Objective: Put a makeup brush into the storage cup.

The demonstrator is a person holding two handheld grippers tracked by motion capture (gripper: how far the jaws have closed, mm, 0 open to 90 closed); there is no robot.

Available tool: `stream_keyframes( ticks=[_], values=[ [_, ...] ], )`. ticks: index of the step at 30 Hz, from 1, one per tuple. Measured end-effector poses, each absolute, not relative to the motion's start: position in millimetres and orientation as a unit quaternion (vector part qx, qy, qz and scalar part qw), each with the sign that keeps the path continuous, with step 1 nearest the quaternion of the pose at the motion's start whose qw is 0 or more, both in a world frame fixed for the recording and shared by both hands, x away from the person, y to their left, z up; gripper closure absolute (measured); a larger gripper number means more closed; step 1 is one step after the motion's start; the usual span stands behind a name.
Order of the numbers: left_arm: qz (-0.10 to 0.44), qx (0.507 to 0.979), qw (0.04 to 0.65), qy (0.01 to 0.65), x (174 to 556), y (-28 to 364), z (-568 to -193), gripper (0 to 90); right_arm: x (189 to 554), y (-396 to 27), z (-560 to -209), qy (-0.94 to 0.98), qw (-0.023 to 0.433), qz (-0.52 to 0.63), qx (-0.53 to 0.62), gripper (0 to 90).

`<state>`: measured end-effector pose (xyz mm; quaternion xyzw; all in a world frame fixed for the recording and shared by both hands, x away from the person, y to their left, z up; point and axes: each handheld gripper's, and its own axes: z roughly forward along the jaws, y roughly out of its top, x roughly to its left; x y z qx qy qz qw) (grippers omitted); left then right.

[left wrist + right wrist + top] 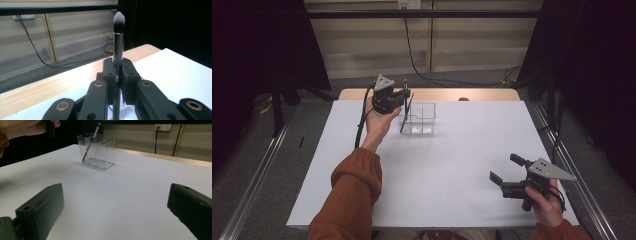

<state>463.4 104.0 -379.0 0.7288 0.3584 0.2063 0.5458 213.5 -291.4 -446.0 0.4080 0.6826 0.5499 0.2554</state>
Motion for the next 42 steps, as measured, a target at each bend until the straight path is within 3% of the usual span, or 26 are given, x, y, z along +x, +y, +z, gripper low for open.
stream_keyframes(
  ticks=[33,39,42],
  values=[
    [0.194,0.735,0.536,0.367,466,108,-403,83.2,213,-291,-446,0.685,0.255,0.549,0.405,0.5],
    [0.207,0.73,0.54,0.364,463,105,-409,77.6,213,-291,-446,0.684,0.256,0.55,0.406,0.3],
    [0.21,0.724,0.542,0.371,462,107,-409,67.9,212,-291,-446,0.684,0.255,0.55,0.407,0.3]
  ],
)
